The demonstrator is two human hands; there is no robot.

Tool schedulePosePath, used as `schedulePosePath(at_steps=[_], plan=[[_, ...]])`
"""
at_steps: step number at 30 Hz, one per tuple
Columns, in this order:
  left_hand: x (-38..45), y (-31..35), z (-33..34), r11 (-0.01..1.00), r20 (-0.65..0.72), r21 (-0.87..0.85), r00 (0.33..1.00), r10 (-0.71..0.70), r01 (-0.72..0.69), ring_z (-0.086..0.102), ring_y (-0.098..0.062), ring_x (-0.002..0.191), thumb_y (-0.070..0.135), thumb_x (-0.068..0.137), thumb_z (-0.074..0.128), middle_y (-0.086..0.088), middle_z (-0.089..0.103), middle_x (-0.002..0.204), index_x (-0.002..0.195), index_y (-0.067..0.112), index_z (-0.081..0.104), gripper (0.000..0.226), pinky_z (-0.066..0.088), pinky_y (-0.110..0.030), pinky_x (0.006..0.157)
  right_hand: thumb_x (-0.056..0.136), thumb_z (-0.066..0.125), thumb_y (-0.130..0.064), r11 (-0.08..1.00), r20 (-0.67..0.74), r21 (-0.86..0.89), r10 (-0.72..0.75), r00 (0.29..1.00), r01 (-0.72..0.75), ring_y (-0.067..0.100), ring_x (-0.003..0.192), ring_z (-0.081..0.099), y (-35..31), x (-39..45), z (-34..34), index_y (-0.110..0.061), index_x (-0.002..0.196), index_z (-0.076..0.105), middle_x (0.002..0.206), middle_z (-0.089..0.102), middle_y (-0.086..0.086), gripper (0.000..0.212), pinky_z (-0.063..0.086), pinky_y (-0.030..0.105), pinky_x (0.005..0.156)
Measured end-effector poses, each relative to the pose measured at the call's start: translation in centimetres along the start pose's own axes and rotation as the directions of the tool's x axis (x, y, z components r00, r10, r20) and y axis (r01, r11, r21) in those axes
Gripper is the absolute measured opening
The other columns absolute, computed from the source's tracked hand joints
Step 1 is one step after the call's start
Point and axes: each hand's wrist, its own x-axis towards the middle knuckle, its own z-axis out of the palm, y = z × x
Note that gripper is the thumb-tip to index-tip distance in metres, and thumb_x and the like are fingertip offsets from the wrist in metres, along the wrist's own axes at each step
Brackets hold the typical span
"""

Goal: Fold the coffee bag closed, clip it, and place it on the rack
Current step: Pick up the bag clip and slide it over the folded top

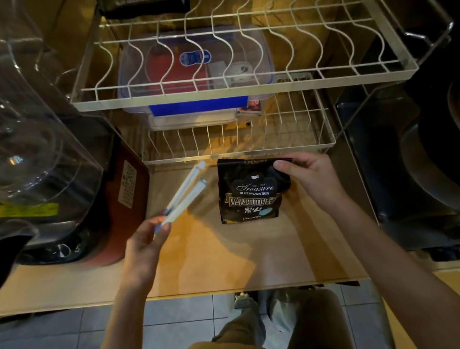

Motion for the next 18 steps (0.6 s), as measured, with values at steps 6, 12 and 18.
schedulePosePath(at_steps=[6,12,18], plan=[[0.2,6.9,0.9,0.979,0.196,-0.016,0.959,0.205,-0.206,0.055,0.008,0.09,0.005,0.084,0.054,0.01,0.058,0.105,0.09,0.012,0.06,0.011,0.045,-0.009,0.079,0.079,0.062,0.001,1.0,-0.033,0.007,0.012,0.999,-0.012,-0.006,0.065,0.065,0.1,-0.1,0.1,-0.002,0.097,0.065,0.064,0.071,-0.012,0.019,0.049,0.007,0.058],[3.0,9.4,3.5,0.882,0.345,0.184,0.869,0.354,-0.433,0.051,-0.01,0.11,0.01,0.083,0.058,0.005,0.055,0.115,0.096,0.015,0.062,0.015,0.042,-0.026,0.094,0.079,0.064,0.0,1.0,-0.012,-0.013,0.02,1.0,-0.02,-0.005,0.068,0.065,0.0,-0.2,-0.1,-0.017,0.082,0.069,0.065,0.072,-0.021,0.018,0.049,0.007,0.06],[3.7,9.5,4.9,0.95,0.413,0.048,0.873,0.262,-0.308,0.058,-0.016,0.103,0.004,0.077,0.063,0.0,0.062,0.104,0.1,0.022,0.051,0.031,0.048,-0.035,0.092,0.078,0.065,-0.002,0.999,0.031,-0.033,0.03,0.999,-0.029,-0.005,0.07,0.065,-0.7,-0.2,-0.6,-0.01,0.093,0.069,0.077,0.069,-0.008,0.018,0.051,0.008,0.064]])
